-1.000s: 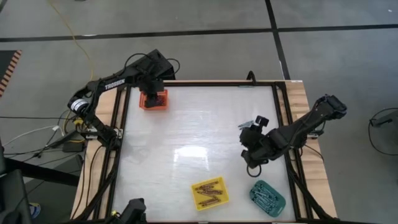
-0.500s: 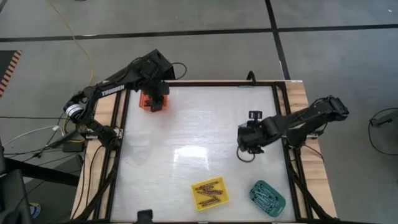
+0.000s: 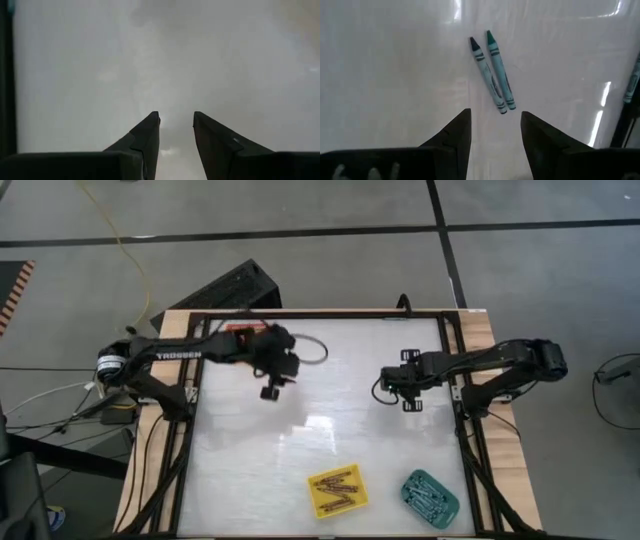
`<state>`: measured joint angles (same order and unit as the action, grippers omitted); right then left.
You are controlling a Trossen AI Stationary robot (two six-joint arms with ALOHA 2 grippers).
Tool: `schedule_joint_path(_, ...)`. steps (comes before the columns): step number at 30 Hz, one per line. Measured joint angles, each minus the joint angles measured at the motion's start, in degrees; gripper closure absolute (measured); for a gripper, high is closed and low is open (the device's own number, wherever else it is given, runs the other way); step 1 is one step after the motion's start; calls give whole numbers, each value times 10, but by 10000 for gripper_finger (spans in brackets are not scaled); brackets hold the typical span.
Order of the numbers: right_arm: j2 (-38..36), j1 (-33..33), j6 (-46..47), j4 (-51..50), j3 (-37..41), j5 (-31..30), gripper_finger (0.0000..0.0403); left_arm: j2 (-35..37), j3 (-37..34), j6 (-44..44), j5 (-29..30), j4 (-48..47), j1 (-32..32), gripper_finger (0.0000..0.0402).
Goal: Sort crayons
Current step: Put the blue crayon into the green bin
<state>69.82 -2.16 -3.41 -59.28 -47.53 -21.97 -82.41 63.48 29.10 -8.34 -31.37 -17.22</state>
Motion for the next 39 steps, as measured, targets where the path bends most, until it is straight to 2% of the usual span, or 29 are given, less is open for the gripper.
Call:
schedule_joint_path(7, -2, -69, -80, 79, 41, 62, 240, -1, 0, -22, 37, 65, 117, 291)
schedule_joint_path(14, 17, -115, -137, 114, 42, 113, 264, -1, 0, -35, 45, 102, 183, 291)
schedule_joint_path(18, 27, -135, -151, 119, 42, 151, 289, -2, 0, -45, 48, 106, 203, 291)
schedule_joint_path(21, 27, -145, -156, 122, 42, 158, 298, -2, 0, -50, 54, 107, 211, 291)
schedule_joint_path(39, 26, -183, -172, 165, 55, 206, 300, -2, 0, -60, 60, 113, 235, 291)
